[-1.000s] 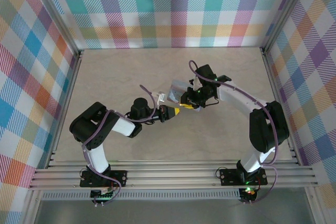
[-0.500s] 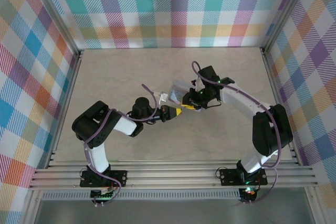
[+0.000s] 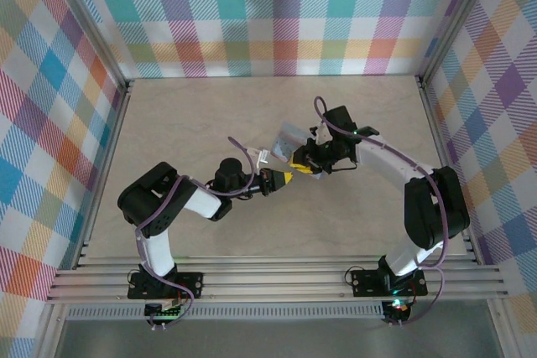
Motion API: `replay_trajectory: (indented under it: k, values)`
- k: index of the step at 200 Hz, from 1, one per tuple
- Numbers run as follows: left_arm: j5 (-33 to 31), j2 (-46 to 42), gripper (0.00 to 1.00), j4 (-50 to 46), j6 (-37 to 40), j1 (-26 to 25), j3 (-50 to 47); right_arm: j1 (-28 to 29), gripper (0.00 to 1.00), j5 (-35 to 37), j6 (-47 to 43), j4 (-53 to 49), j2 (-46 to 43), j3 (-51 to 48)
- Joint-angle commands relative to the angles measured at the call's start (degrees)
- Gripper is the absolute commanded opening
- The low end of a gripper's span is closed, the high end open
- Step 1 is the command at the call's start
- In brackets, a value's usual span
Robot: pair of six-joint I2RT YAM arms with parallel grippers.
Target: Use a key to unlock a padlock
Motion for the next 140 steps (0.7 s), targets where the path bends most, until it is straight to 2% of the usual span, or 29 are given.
replay_trajectory:
  k: [1, 48, 106, 140]
  values:
    - [-2.2, -0.6, 0.0, 7.1, 1.5, -1.1, 1.4, 0.7, 0.0, -6.2, 0.5, 1.5, -0.7, -0.9]
    - [-3.6, -1.0, 0.0, 6.1, 2.9, -1.5, 1.6, 0.2, 0.0, -6.8, -0.7, 0.8, -0.4, -1.2]
    - [-2.4, -7.8, 0.0, -9.6, 10.5, -1.3, 3.9, -0.1, 0.0, -0.6, -7.6, -8.0, -0.9, 0.4]
    - [-0.8, -9.0, 0.0, -12.7, 11.6, -1.3, 4.7, -0.1, 0.0, -1.2, -7.9, -8.1, -0.7, 0.3]
